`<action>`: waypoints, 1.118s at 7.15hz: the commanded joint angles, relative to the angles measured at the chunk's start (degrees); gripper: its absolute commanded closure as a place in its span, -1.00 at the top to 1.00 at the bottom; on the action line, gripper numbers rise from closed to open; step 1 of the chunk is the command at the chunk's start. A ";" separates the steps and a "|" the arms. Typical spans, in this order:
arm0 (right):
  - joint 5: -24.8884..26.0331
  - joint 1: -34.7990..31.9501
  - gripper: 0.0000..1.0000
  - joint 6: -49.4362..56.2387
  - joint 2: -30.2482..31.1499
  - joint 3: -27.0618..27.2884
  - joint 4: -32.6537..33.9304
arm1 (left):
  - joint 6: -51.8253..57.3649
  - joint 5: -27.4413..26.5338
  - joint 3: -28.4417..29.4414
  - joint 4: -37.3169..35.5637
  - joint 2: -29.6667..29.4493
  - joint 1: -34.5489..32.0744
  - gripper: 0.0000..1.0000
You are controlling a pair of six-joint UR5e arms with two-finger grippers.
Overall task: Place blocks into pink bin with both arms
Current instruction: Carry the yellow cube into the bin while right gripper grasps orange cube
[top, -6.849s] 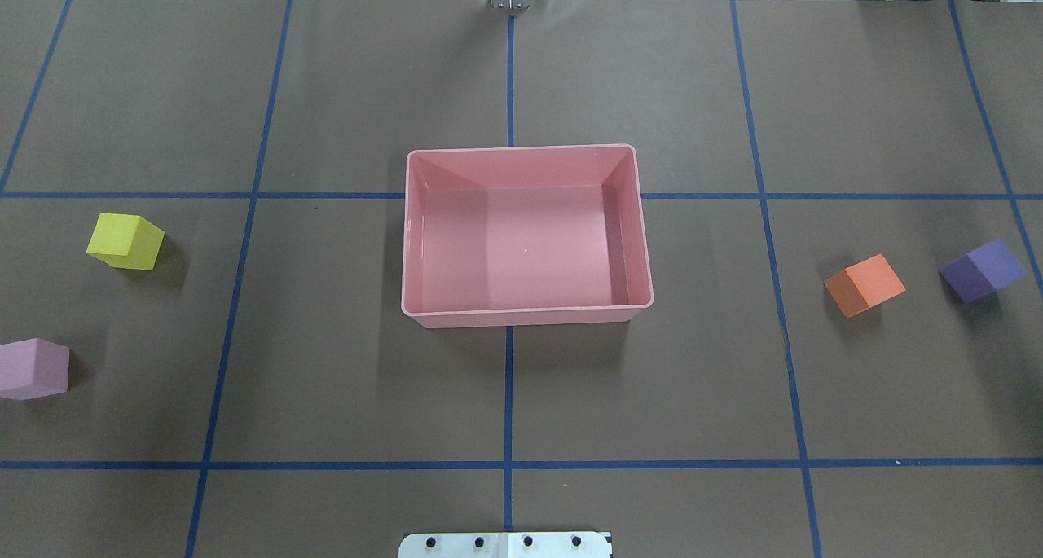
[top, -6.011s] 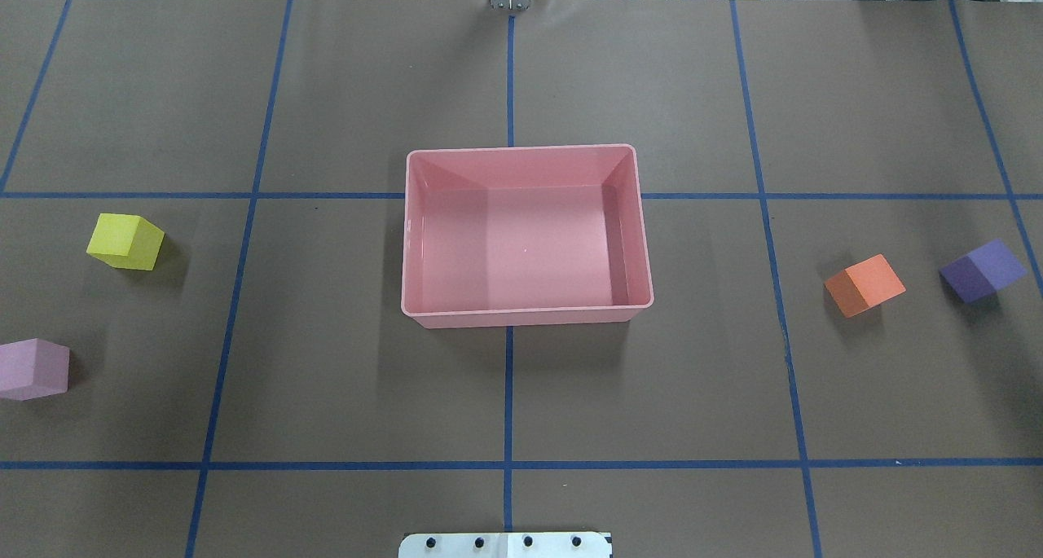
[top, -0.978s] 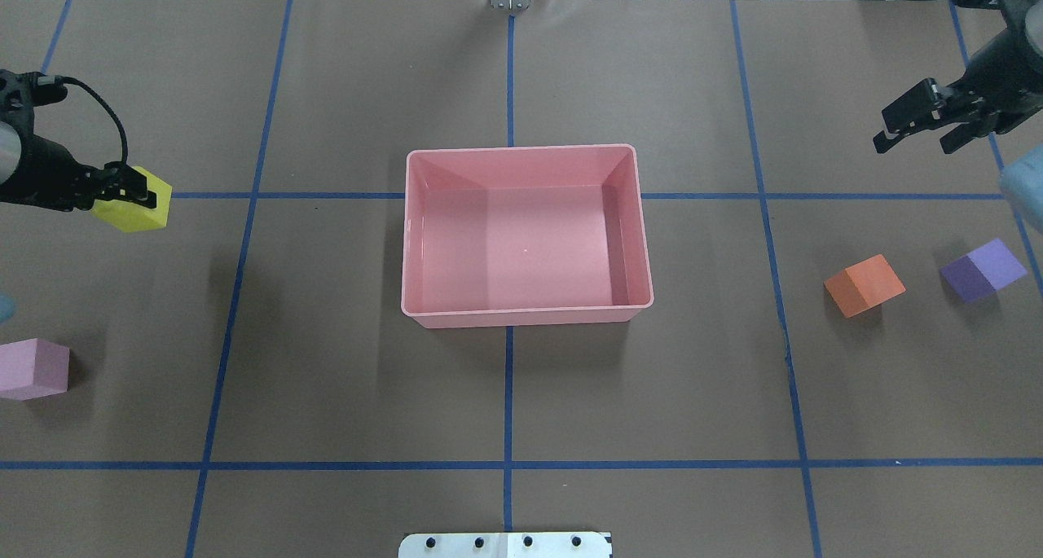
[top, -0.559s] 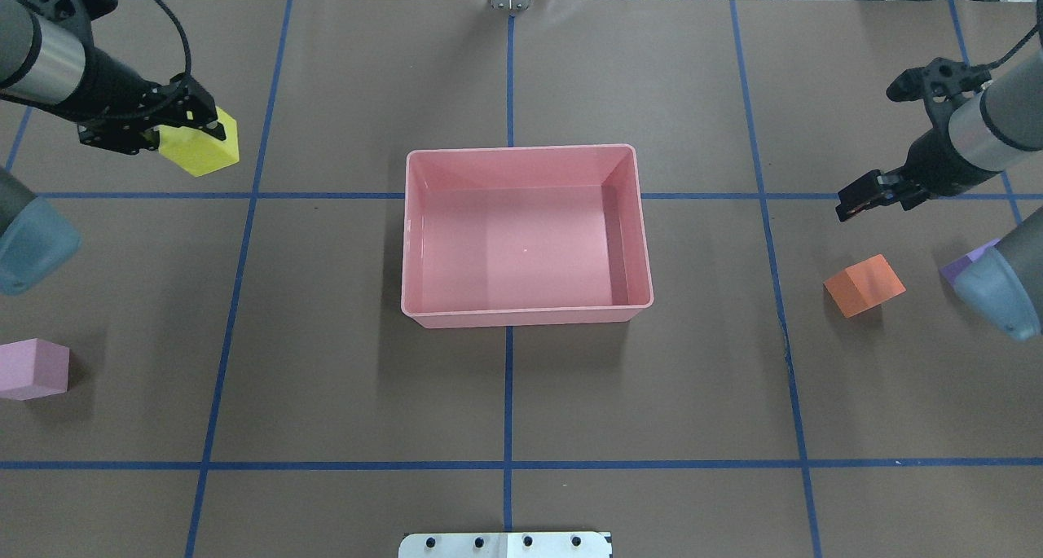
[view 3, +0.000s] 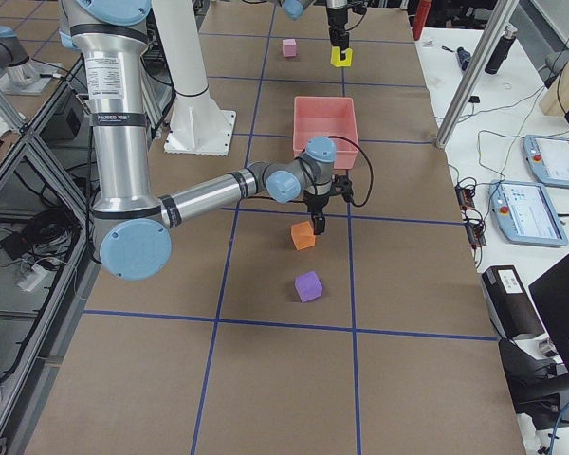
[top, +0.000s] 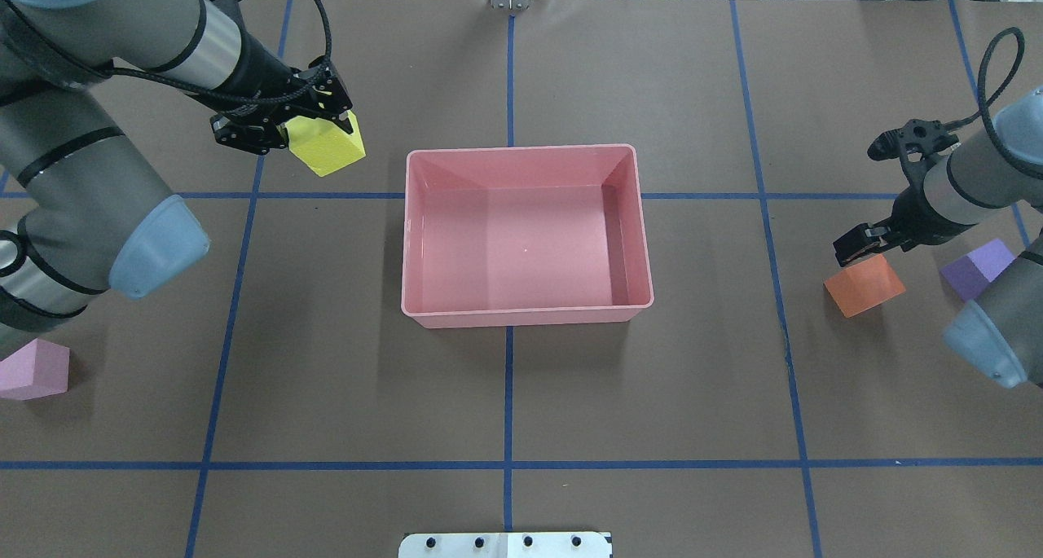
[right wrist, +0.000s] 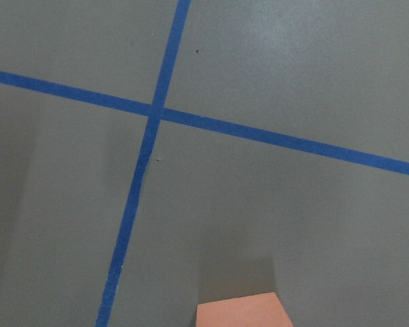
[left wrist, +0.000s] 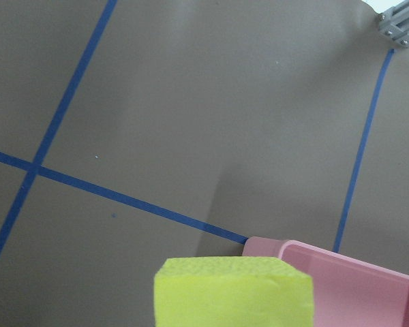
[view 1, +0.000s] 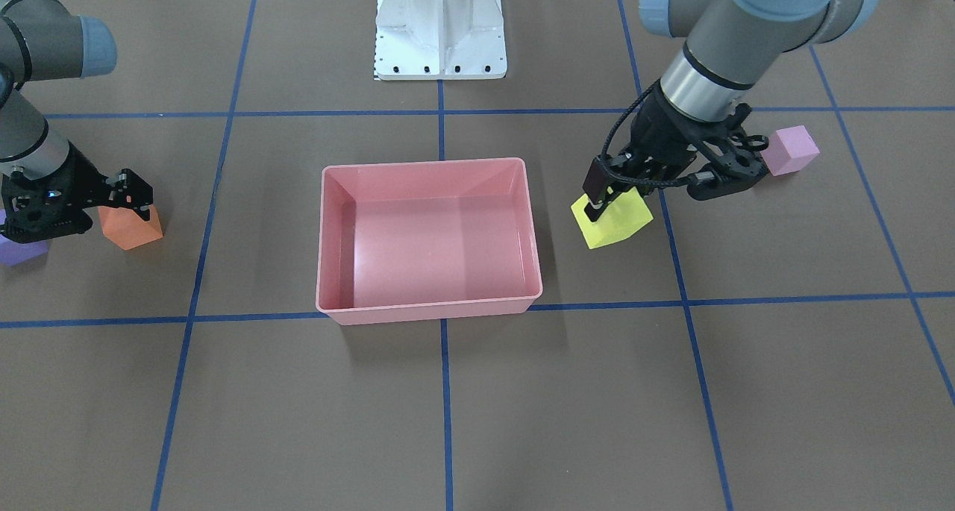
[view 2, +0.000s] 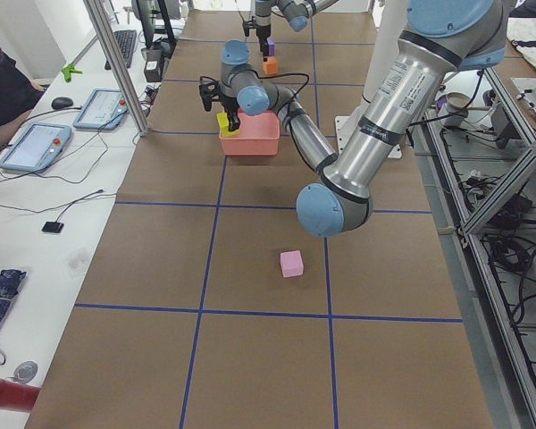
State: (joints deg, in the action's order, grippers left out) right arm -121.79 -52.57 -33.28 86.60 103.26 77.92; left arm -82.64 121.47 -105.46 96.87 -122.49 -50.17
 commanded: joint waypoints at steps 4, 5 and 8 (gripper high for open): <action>-0.03 2.65 1.00 -0.03 0.06 -4.11 -0.05 | -6.46 -3.52 2.53 -0.37 -6.43 5.33 -1.00; -0.03 2.65 1.00 -0.03 0.06 -4.12 -0.05 | -8.92 -6.91 4.98 -0.37 -9.84 7.78 -1.00; -0.03 2.56 0.65 -0.29 -0.02 -4.12 -0.05 | -12.36 -14.33 9.66 -0.19 -13.30 15.88 -1.00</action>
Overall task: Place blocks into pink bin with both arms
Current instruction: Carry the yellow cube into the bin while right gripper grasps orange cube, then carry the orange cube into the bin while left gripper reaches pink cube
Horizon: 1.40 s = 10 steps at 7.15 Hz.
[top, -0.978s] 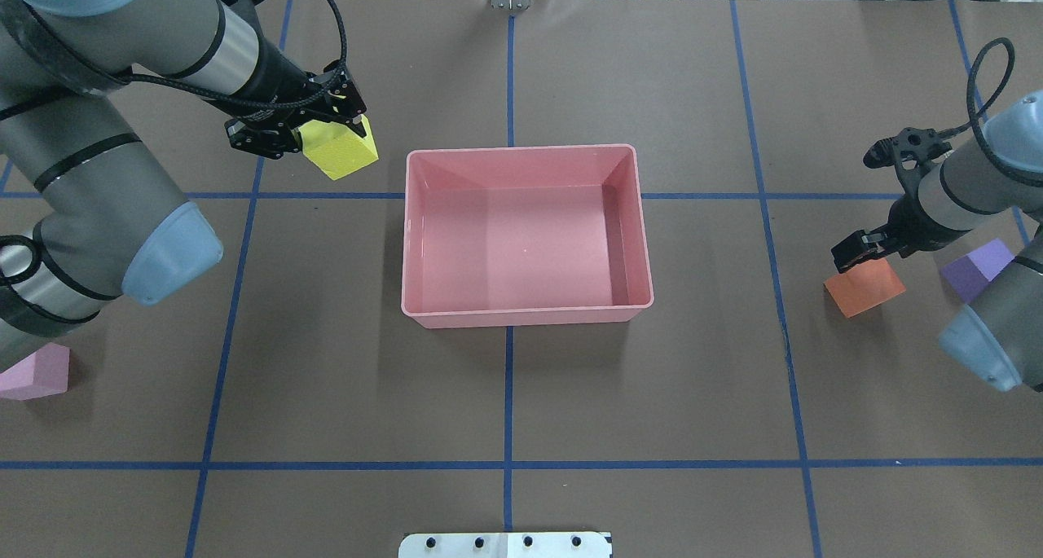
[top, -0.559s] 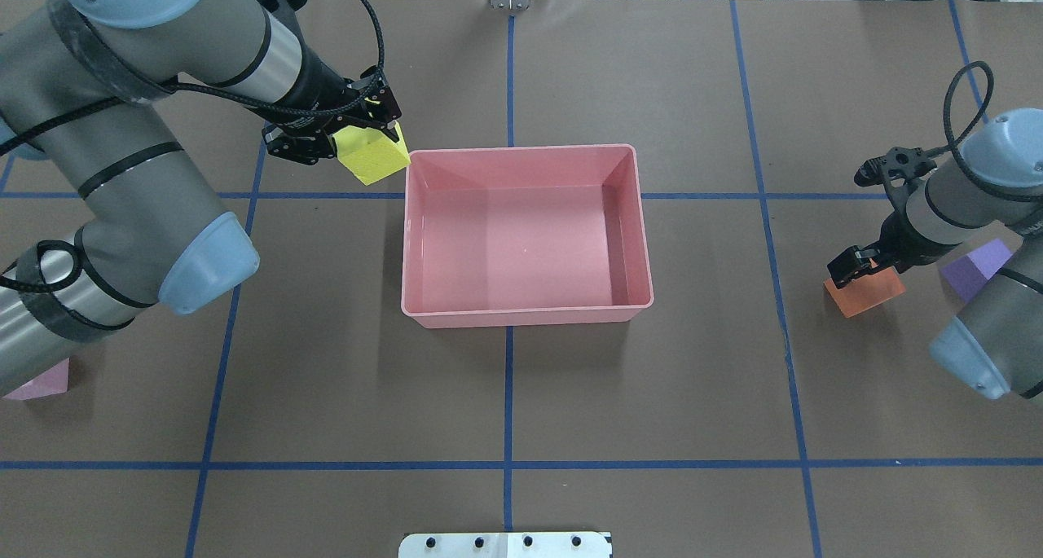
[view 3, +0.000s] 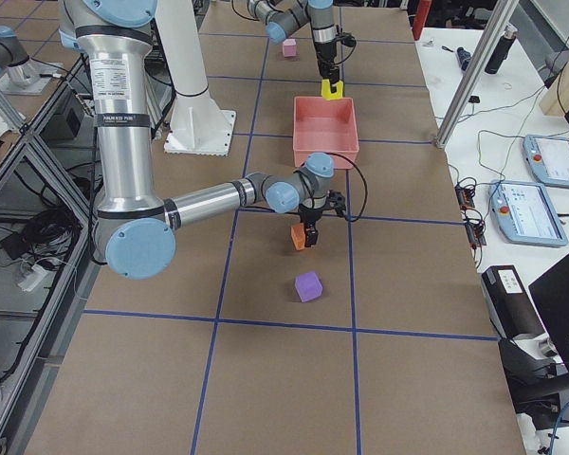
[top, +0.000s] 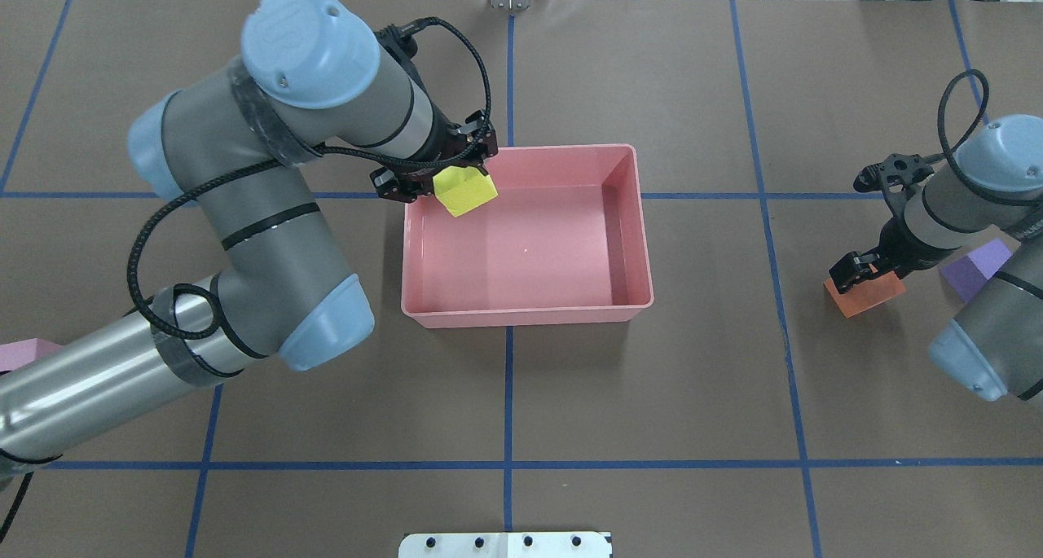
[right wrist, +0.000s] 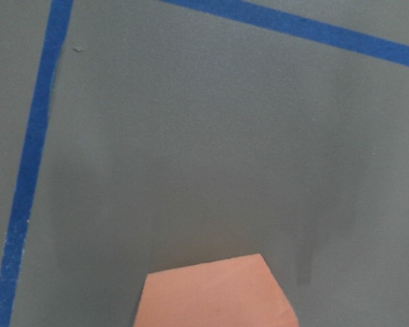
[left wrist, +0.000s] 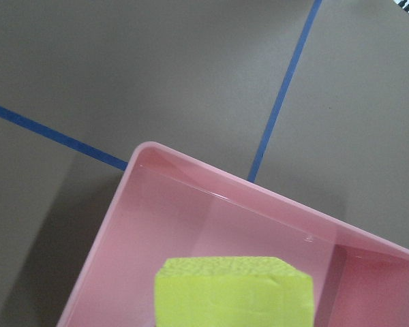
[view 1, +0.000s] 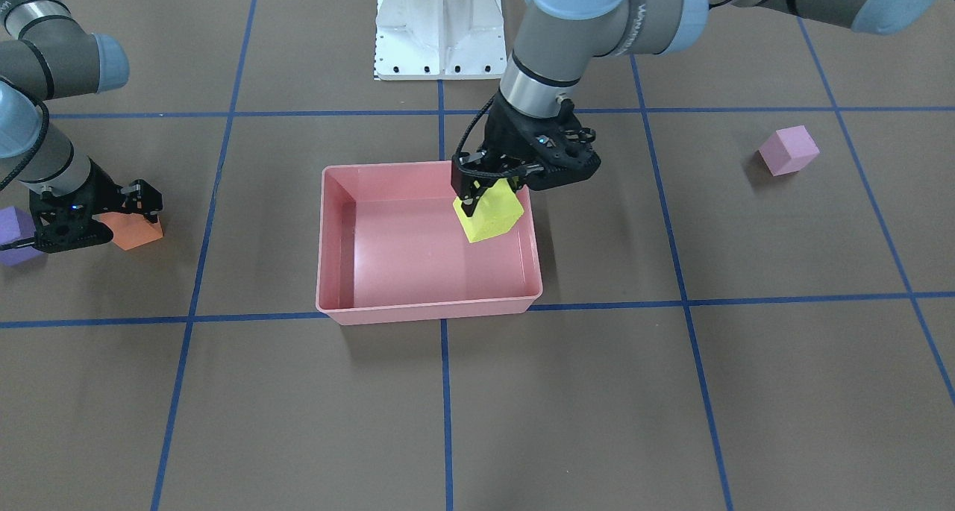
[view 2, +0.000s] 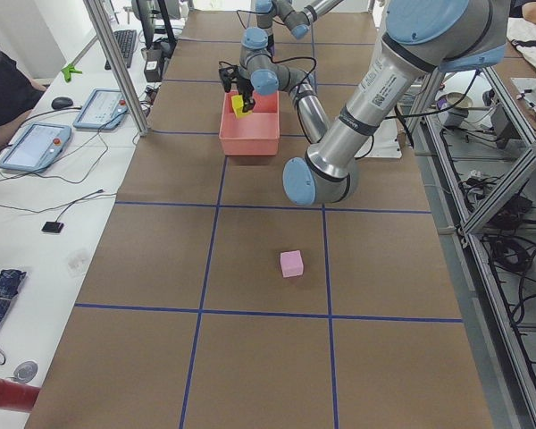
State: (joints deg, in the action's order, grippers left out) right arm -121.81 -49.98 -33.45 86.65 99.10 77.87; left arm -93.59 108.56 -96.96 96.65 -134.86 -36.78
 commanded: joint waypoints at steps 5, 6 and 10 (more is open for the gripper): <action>0.53 -1.60 -1.00 -0.04 -0.52 3.62 0.43 | -4.24 -7.75 1.87 0.12 -4.09 4.79 1.00; -6.96 -5.88 -1.00 -0.21 -2.86 4.00 0.96 | -1.97 -7.57 1.08 -0.15 -3.48 3.40 1.00; -23.30 -14.81 -1.00 -0.91 -24.45 5.93 26.91 | 28.19 8.03 -14.09 -6.66 17.71 -11.17 1.00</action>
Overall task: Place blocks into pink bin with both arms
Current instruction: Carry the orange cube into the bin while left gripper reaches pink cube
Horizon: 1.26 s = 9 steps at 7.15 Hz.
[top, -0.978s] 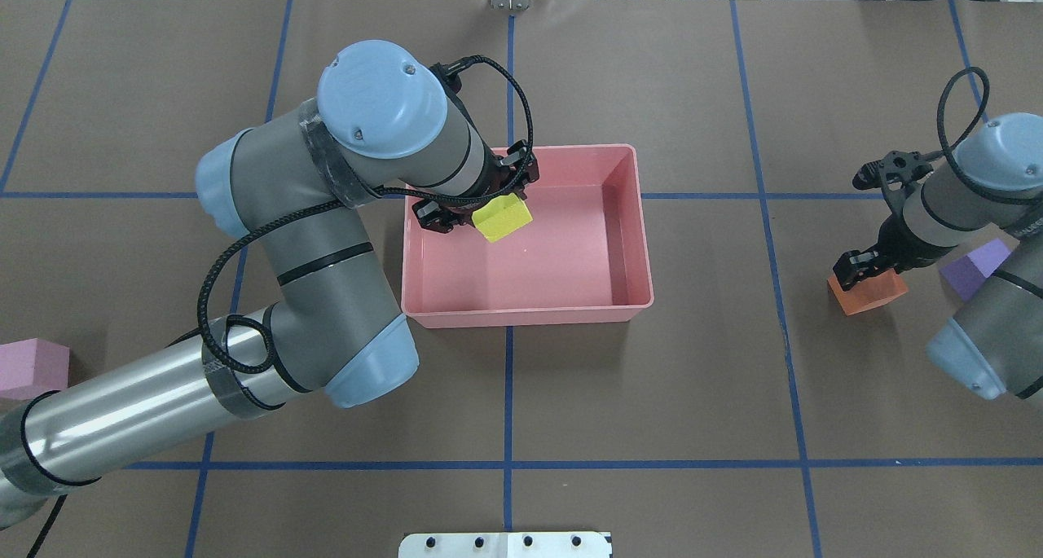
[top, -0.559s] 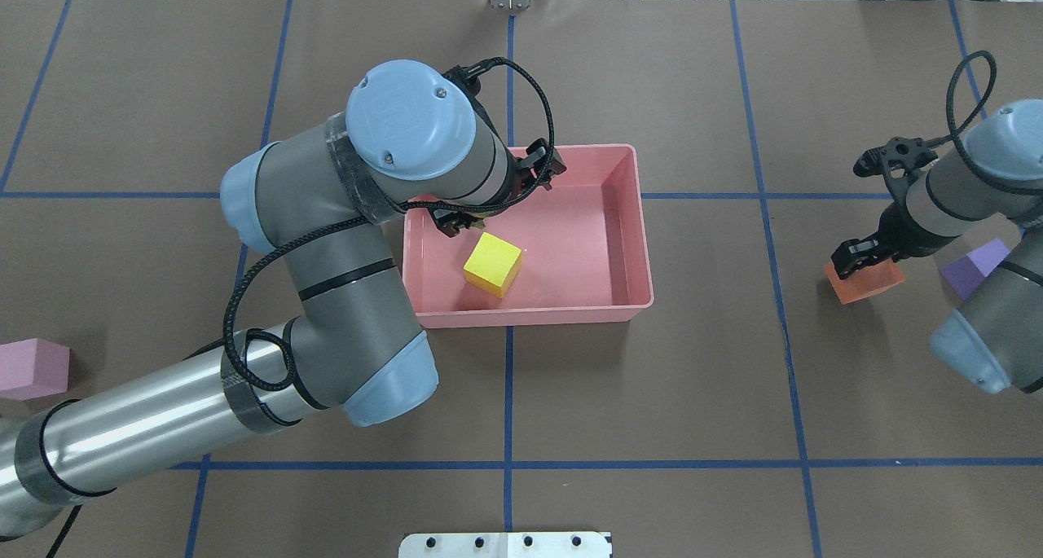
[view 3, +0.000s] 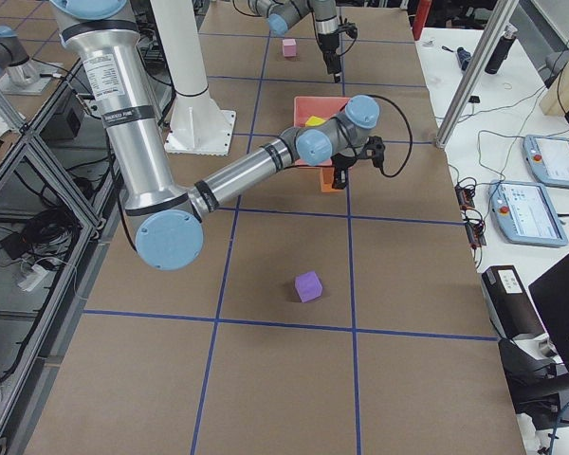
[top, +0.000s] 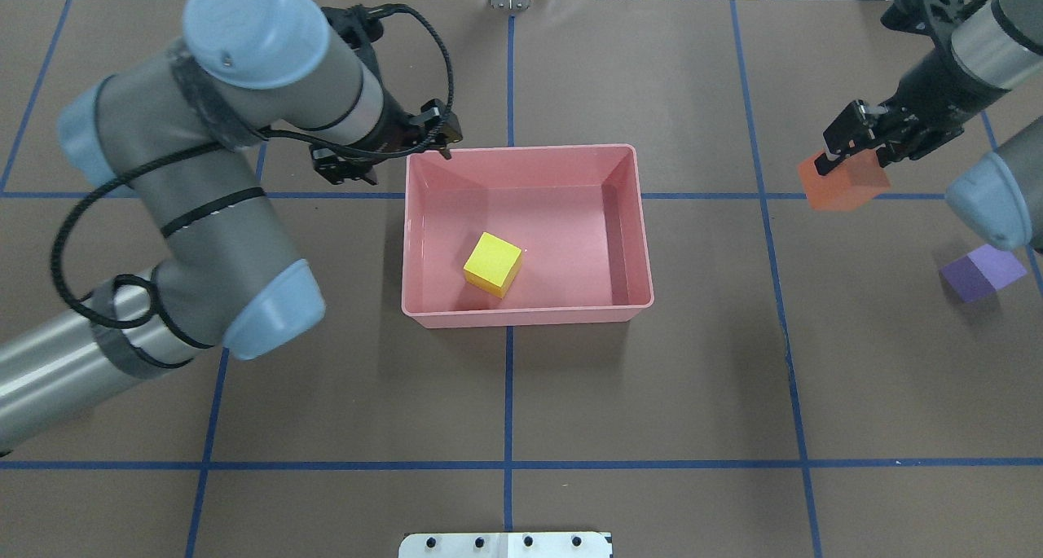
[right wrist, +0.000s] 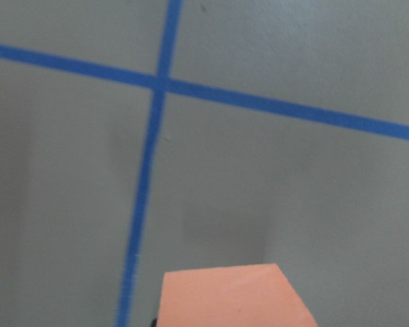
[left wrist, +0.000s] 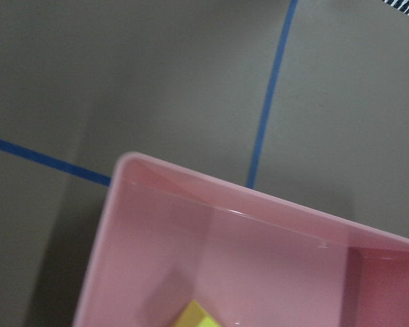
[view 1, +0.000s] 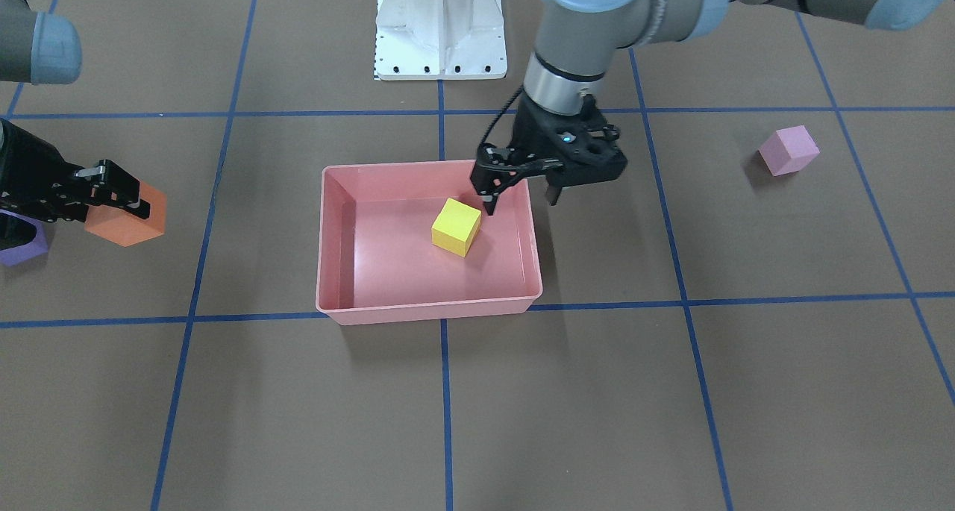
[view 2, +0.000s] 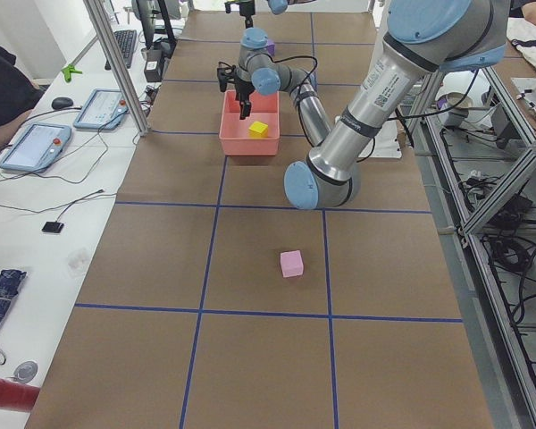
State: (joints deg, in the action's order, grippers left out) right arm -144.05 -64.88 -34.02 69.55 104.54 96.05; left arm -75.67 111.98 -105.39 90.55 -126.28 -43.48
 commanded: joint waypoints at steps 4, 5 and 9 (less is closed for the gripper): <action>12.02 16.61 -1.00 -20.09 -20.48 -5.02 9.33 | 36.07 10.00 -17.64 0.42 34.73 -15.91 1.00; 14.91 19.16 -1.00 -22.21 -22.08 -8.18 5.94 | 39.34 10.79 -19.14 3.12 40.18 -17.85 1.00; 19.77 23.05 -0.49 -27.59 -22.18 -12.87 -3.14 | 44.47 14.58 -19.25 10.77 52.25 -24.73 1.00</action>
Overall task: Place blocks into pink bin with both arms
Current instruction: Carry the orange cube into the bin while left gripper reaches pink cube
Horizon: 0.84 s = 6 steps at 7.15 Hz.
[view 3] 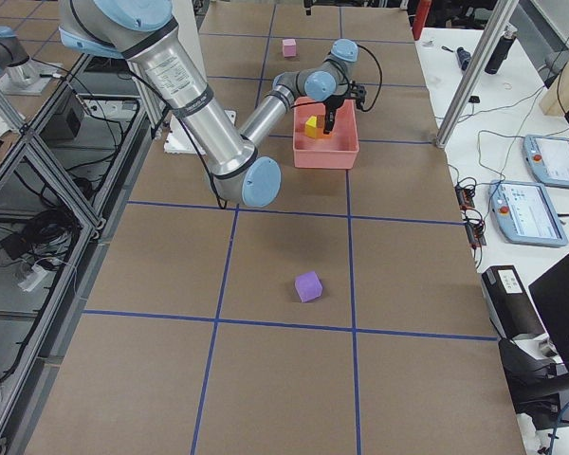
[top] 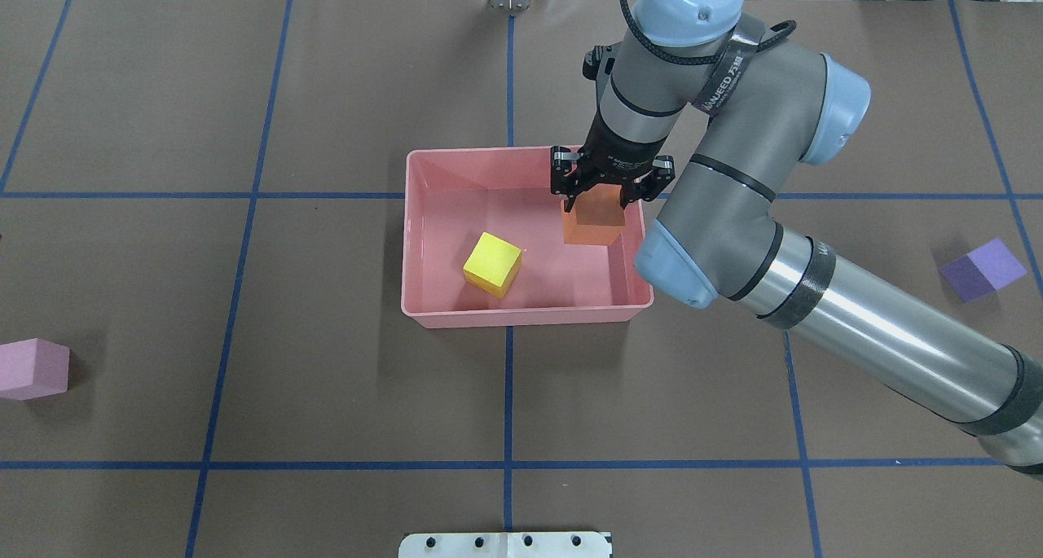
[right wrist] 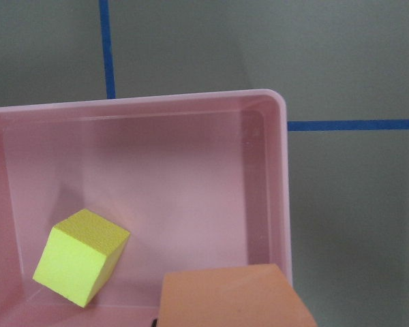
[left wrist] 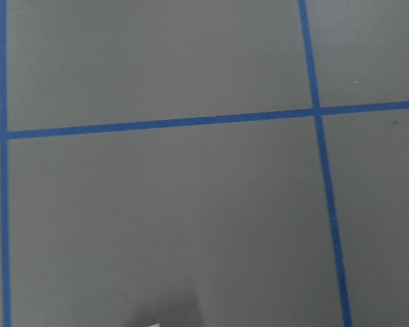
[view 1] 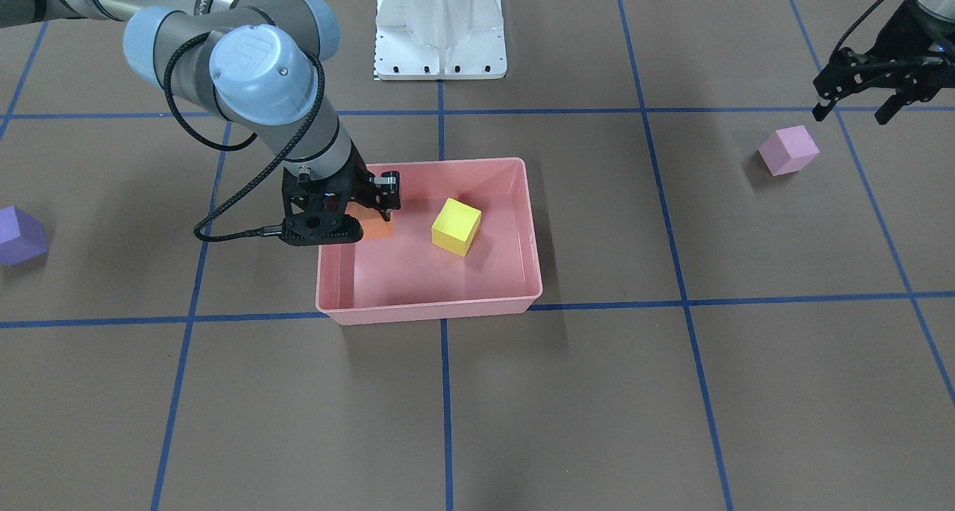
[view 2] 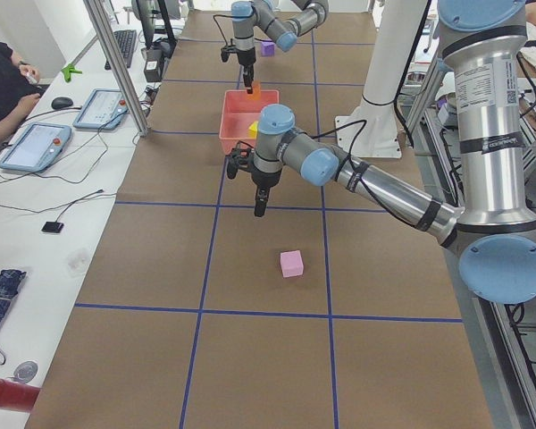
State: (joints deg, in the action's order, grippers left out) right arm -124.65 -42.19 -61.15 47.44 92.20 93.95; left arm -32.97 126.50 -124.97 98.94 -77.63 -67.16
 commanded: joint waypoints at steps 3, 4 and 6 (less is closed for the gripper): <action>0.37 0.18 1.00 -0.64 -0.42 -0.10 -1.40 | -13.79 -2.12 4.28 19.21 10.38 0.00 1.00; 0.28 -0.52 1.00 -0.64 -0.25 1.04 -1.40 | -17.79 -4.13 4.91 20.40 10.39 2.53 1.00; -0.07 -2.19 1.00 -0.81 0.37 4.03 -1.05 | -31.03 -17.79 6.39 24.42 10.22 16.98 1.00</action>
State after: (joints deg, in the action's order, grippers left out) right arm -124.55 -43.38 -61.87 47.52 94.59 92.66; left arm -55.67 116.86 -119.89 120.08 -67.40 -58.92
